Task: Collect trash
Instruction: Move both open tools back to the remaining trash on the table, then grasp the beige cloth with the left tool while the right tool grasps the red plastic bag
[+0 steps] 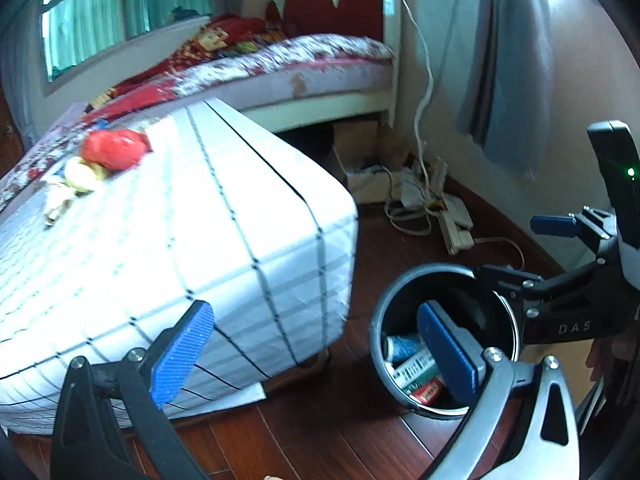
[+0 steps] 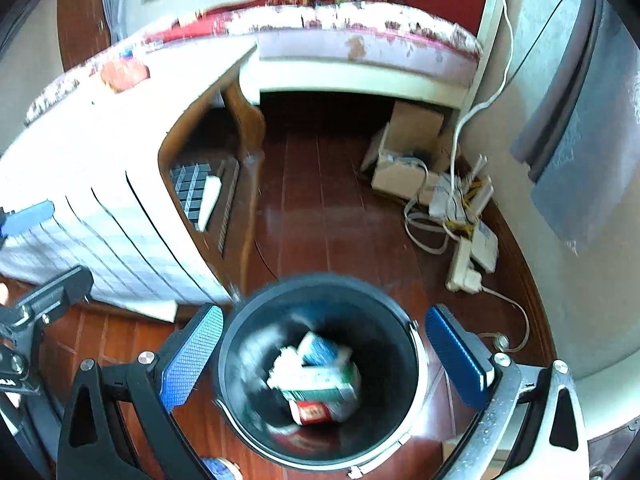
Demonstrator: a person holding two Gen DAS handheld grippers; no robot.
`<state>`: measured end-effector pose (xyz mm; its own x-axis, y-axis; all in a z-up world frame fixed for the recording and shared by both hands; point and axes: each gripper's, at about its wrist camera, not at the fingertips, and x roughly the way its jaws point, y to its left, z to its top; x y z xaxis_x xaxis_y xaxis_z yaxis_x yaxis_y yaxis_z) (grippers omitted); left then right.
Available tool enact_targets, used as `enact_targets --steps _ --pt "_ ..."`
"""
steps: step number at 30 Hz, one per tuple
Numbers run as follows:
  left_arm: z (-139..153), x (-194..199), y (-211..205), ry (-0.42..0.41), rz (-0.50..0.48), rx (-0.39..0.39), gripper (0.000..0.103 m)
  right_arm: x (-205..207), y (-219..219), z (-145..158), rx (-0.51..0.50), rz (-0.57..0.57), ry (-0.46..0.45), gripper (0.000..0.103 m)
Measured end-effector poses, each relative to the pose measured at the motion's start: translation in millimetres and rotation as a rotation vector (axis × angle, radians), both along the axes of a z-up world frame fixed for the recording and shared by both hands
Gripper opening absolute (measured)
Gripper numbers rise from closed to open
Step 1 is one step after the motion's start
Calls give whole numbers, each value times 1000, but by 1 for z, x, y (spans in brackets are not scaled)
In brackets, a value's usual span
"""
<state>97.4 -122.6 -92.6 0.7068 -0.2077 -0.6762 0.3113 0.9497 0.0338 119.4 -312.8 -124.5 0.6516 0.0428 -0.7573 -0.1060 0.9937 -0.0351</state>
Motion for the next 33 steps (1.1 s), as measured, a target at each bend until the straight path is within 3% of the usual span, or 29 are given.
enact_targets --steps 6,13,17,23,24,26,33 --pt "25 2 39 -63 74 -25 102 14 22 27 89 6 -87 102" --pt "32 9 106 -76 180 -75 101 28 75 48 161 80 -184 102" --pt "31 16 148 -71 252 -82 92 46 110 59 223 143 -181 102" --pt "33 33 196 -76 323 -81 82 80 178 79 175 235 -197 101" --pt "34 38 204 -76 334 -87 81 88 188 81 173 254 -197 99" --pt "36 47 217 -76 353 -96 77 102 209 84 161 288 -189 81" --pt "30 93 253 -31 405 -121 68 156 260 79 109 392 -154 68"
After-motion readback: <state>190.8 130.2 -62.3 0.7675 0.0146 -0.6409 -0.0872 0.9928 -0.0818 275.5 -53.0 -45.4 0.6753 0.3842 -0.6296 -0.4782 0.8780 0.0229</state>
